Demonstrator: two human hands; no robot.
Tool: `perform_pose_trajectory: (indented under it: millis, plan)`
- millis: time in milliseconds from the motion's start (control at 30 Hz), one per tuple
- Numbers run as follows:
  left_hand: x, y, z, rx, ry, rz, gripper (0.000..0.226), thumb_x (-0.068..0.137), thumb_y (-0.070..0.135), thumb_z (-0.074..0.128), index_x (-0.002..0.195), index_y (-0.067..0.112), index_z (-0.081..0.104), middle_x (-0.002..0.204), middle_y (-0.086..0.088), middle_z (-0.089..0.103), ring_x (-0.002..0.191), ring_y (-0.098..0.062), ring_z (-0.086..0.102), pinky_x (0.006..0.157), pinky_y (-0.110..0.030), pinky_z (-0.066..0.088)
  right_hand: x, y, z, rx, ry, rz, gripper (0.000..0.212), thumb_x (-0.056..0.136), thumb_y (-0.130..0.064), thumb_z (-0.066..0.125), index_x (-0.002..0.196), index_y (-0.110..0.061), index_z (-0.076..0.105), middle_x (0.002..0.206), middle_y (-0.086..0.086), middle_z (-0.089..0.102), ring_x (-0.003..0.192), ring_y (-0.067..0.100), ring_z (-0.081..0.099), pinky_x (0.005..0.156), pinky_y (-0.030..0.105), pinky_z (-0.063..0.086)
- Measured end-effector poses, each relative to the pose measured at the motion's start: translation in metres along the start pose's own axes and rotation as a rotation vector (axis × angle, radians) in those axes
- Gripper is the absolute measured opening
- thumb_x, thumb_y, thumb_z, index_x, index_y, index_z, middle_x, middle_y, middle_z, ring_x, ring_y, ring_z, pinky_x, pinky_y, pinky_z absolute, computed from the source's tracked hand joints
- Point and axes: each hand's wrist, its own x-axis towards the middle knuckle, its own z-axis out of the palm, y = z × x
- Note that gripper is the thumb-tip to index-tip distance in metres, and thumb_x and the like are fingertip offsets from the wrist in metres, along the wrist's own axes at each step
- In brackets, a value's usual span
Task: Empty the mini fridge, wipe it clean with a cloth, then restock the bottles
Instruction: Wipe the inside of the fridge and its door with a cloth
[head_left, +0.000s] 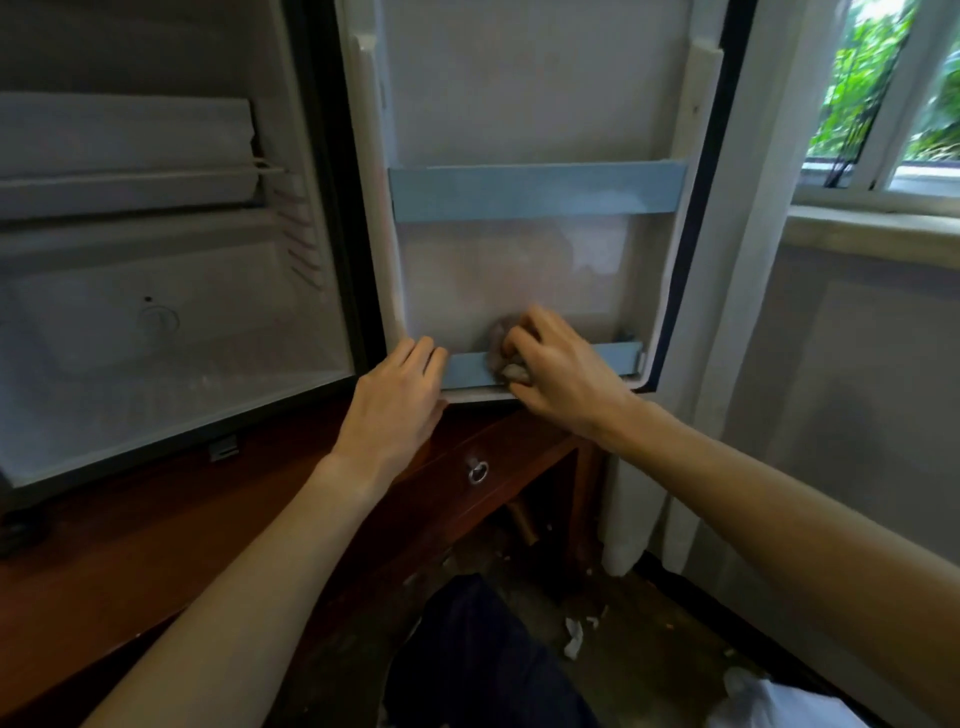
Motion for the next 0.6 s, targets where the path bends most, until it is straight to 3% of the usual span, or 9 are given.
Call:
perform_pose_trajectory:
  millis: [167,333,500,600]
  plan:
    - [0.001,-0.001,0.003,0.018,0.019,0.000,0.048,0.076,0.026,0.085,0.113,0.012,0.058,0.110,-0.002,0.054,0.106,-0.019,0.055,0.062,-0.029,0.051,0.036,-0.031,0.015,0.166,0.045,0.044,0.024,0.078,-0.021,0.071,0.094,-0.008,0.059,0.103,0.008,0.049,0.090,0.023,0.050,0.074,0.035,0.049]
    - [0.001,0.000,0.003,0.035,0.013,0.000,0.048,0.077,0.026,0.085,0.113,0.012,0.057,0.109,-0.003,0.054,0.104,-0.020,0.054,0.061,-0.029,0.051,0.041,-0.019,0.006,0.286,0.065,0.096,0.025,0.078,-0.019,0.072,0.097,-0.007,0.062,0.106,0.007,0.049,0.084,0.016,0.048,0.073,0.028,0.046]
    - [0.000,-0.001,0.003,0.032,-0.001,0.003,0.049,0.081,0.027,0.081,0.121,0.012,0.057,0.115,-0.003,0.054,0.109,-0.021,0.053,0.068,-0.031,0.054,0.053,-0.010,0.004,0.051,0.114,-0.114,0.023,0.080,-0.011,0.067,0.100,-0.002,0.059,0.109,0.020,0.050,0.091,0.032,0.050,0.074,0.042,0.049]
    - [0.001,-0.003,0.004,0.026,-0.016,0.001,0.050,0.080,0.027,0.082,0.121,0.011,0.055,0.116,-0.005,0.054,0.112,-0.024,0.052,0.071,-0.034,0.055,0.065,-0.023,0.018,-0.079,0.061,-0.237,0.023,0.080,-0.007,0.069,0.101,-0.003,0.060,0.111,0.020,0.053,0.091,0.033,0.053,0.070,0.040,0.052]
